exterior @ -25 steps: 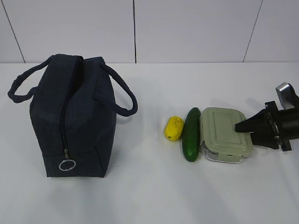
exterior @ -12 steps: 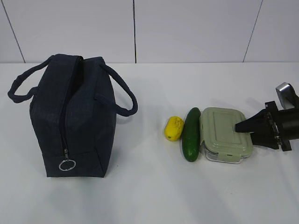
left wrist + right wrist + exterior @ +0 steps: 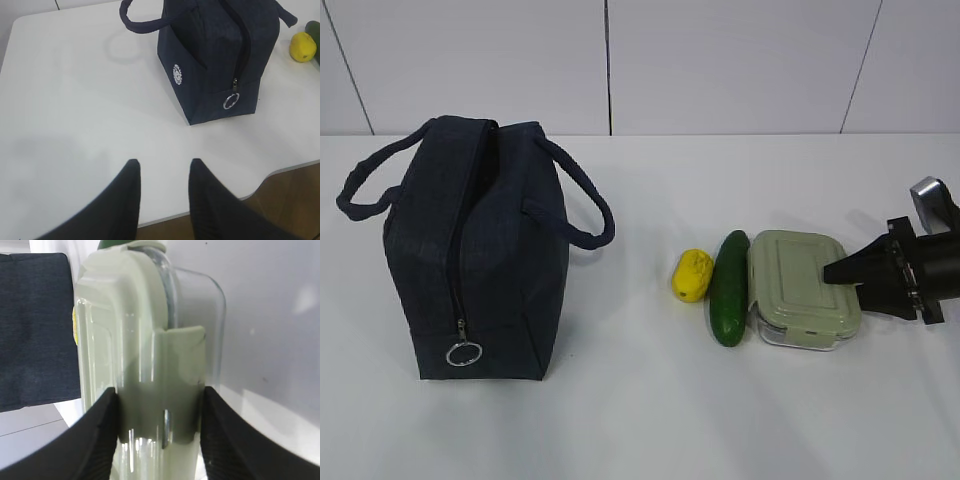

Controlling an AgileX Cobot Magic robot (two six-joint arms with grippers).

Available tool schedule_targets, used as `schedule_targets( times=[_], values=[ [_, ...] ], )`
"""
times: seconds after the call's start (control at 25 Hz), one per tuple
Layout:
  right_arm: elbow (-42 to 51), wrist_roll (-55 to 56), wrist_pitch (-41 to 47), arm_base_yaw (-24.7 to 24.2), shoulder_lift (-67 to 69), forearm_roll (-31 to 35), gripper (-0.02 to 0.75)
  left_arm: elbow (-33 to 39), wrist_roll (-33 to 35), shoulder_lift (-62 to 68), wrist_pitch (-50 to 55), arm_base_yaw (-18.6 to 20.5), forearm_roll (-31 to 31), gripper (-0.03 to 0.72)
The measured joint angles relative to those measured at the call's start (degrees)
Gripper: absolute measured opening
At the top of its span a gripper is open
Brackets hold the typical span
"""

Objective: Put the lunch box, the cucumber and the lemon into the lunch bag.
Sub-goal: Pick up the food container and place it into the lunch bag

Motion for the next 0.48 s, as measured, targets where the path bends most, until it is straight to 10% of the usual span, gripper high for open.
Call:
schedule_targets(
  times=[0.48],
  values=[
    [0.0, 0.1, 0.0, 0.0, 0.0, 0.0, 0.371, 0.0, 0.0, 0.0, 0.0, 0.0, 0.0, 0.235]
  ],
)
